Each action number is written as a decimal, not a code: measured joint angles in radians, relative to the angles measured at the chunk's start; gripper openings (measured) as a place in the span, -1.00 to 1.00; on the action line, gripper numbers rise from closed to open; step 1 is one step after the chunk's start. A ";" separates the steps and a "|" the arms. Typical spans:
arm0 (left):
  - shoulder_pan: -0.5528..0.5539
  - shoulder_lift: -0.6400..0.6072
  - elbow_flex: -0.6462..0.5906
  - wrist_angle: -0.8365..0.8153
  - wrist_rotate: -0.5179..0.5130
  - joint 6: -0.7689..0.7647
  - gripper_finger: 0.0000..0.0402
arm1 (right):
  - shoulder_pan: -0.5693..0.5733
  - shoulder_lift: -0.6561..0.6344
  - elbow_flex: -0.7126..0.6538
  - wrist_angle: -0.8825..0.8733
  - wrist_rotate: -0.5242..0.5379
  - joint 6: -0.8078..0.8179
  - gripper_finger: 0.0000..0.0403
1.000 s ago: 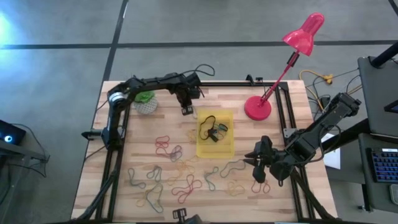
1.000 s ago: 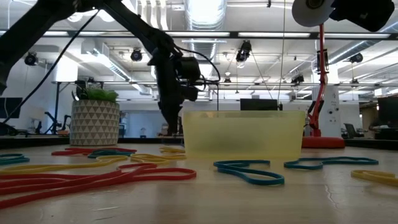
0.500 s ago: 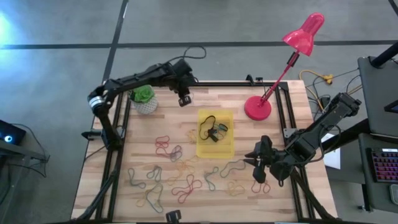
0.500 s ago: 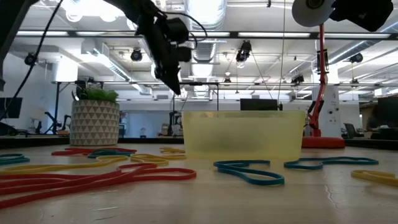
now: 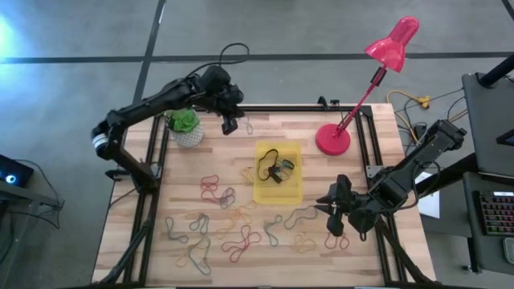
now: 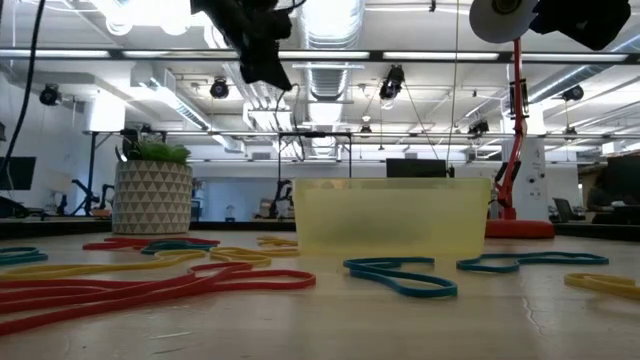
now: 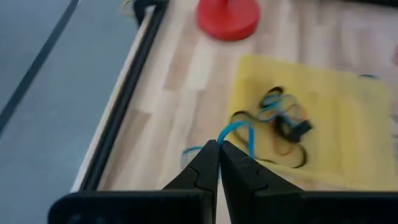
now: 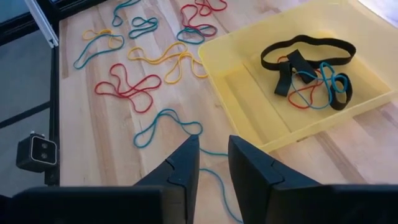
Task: Pick and place rubber bands into bin
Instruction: Put the blue rubber band into the bin
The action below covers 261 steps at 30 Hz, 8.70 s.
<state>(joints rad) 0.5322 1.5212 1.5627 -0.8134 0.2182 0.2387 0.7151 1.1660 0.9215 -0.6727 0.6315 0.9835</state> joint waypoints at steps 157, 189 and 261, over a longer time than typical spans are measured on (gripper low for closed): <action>-0.685 -0.394 -0.750 0.580 -0.313 -0.729 -0.48 | -0.325 0.403 -0.221 0.147 -0.580 0.196 -0.42; -0.685 -0.394 -0.750 0.625 -0.312 -0.730 -0.48 | -0.297 0.438 -0.184 0.096 -0.475 0.138 -0.57; -0.683 -0.394 -0.752 0.703 -0.349 -0.676 -0.48 | -0.154 -0.053 0.082 -0.108 -0.098 -0.277 -0.96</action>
<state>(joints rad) -0.1509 1.1271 0.8112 -0.1099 -0.1303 -0.4375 0.5611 1.1126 1.0038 -0.7807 0.5331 0.7068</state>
